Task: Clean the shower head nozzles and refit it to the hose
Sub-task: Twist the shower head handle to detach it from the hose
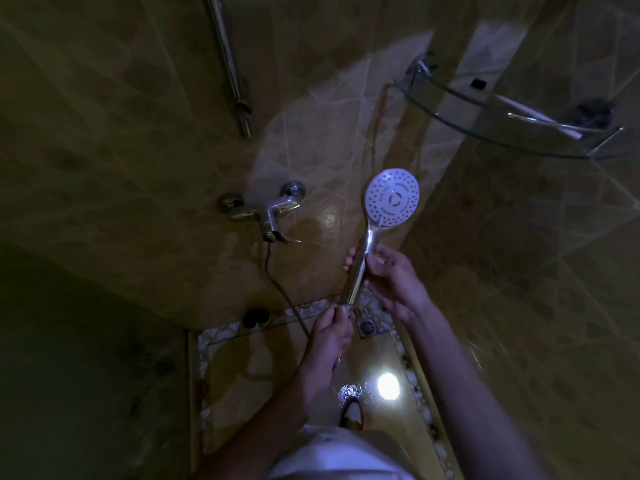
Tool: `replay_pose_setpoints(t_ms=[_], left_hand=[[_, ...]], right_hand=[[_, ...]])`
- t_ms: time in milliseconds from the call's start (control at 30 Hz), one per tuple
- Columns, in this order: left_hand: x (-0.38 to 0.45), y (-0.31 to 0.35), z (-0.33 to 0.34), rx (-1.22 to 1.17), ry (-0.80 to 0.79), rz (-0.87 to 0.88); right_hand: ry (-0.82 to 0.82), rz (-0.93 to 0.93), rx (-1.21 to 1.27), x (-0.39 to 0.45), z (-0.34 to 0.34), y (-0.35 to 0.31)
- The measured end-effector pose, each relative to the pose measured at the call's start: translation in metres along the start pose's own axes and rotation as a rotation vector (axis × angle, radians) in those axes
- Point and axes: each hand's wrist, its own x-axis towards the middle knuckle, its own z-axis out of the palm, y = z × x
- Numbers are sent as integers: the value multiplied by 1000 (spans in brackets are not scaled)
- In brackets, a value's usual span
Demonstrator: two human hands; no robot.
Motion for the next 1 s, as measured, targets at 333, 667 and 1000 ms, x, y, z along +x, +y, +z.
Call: replay_pose_setpoints(t_ms=[333, 667, 1000], left_hand=[[-1, -6, 8, -77, -16, 88], [3, -3, 4, -112, -68, 95], [5, -14, 13, 64, 37, 40]], right_hand=[[257, -130, -557, -4, 21, -1], [100, 3, 49, -6, 13, -8], [482, -115, -701, 2, 35, -5]])
